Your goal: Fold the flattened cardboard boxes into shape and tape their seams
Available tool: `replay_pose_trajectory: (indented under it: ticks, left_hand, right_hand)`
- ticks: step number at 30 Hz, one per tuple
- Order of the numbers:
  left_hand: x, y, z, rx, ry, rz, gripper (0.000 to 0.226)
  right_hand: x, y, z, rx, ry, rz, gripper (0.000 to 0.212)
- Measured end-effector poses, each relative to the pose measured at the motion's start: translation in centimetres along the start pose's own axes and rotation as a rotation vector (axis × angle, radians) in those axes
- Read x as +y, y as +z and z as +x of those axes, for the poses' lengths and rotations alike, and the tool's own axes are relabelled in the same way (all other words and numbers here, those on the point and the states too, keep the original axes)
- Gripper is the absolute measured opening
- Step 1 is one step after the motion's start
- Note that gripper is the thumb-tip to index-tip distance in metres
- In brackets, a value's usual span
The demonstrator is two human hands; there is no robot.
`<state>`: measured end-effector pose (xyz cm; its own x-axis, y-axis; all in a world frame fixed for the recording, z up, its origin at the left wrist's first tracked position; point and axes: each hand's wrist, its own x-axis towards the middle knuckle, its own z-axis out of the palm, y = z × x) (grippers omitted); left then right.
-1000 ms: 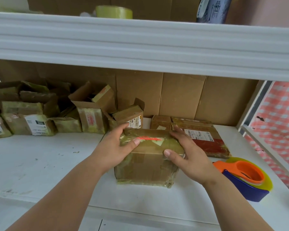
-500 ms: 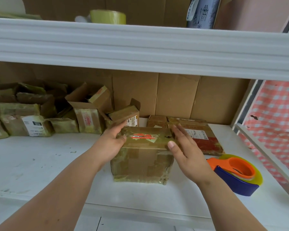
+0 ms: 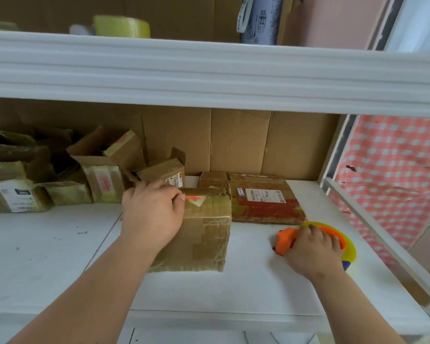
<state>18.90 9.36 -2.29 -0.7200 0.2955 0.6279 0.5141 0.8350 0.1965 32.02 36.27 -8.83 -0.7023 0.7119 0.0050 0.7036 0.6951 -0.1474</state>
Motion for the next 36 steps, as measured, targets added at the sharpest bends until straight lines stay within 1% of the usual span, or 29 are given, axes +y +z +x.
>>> replay_pose_trajectory:
  ticks: [1, 3, 6, 8, 11, 14, 17, 20, 22, 25, 27, 30, 33, 36]
  left_hand:
    - [0.3, 0.2, 0.0, -0.014, 0.004, 0.017, 0.022]
    - [0.6, 0.5, 0.1, -0.063, 0.005, 0.034, 0.024]
    - [0.8, 0.7, 0.2, -0.137, -0.023, 0.010, 0.026]
    - [0.7, 0.6, 0.1, -0.171, -0.049, 0.003, 0.029]
    - [0.8, 0.2, 0.2, -0.223, -0.067, 0.079, 0.032]
    - [0.6, -0.3, 0.5, -0.309, -0.062, 0.134, 0.036]
    - [0.4, -0.7, 0.7, -0.382, -0.038, 0.125, 0.038]
    - [0.0, -1.1, 1.1, -0.429, -0.015, 0.092, 0.038]
    - [-0.4, -1.2, 1.4, -0.452, 0.016, 0.081, 0.039]
    - [-1.0, -1.7, 1.8, -0.486, 0.029, 0.037, 0.038]
    - [-1.2, -2.3, 2.0, -0.500, -0.013, -0.042, 0.035]
    - [-1.5, -3.2, 2.4, -0.530, -0.065, -0.141, 0.034]
    - [-2.0, -3.8, 2.5, -0.553, -0.081, -0.234, 0.032]
    - [-2.3, -4.3, 2.6, -0.529, -0.079, -0.294, 0.032]
  right_hand:
    - [0.7, 0.2, 0.1, -0.027, 0.017, -0.046, 0.065]
    - [1.6, 0.4, 0.2, -0.074, 0.045, -0.098, 0.051]
    - [2.2, 0.4, 0.4, -0.056, 0.058, -0.107, 0.038]
    - [2.5, 0.3, 0.7, -0.046, 0.031, -0.106, 0.032]
    - [2.7, 0.4, 1.0, -0.023, -0.027, -0.045, 0.023]
    - [2.0, -0.7, 0.8, 0.036, -0.107, 0.133, 0.018]
    - [0.9, -3.2, -0.1, -0.011, -0.188, 0.435, 0.015]
    - [-0.6, -6.0, -1.3, -0.003, -0.313, 0.698, 0.019]
    - [-1.9, -7.4, -2.1, 0.012, -0.389, 0.773, 0.023]
    - [-3.8, -8.8, -2.8, 0.018, -0.476, 0.748, 0.032]
    - [-5.0, -9.3, -3.1, 0.039, -0.535, 0.685, 0.038]
    - [-6.7, -9.7, -3.4, 0.121, -0.619, 0.564, 0.046]
    - [-7.9, -9.8, -3.7, 0.161, -0.693, 0.493, 0.042]
    - [-8.7, -9.6, -3.8, 0.164, -0.741, 0.435, 0.039]
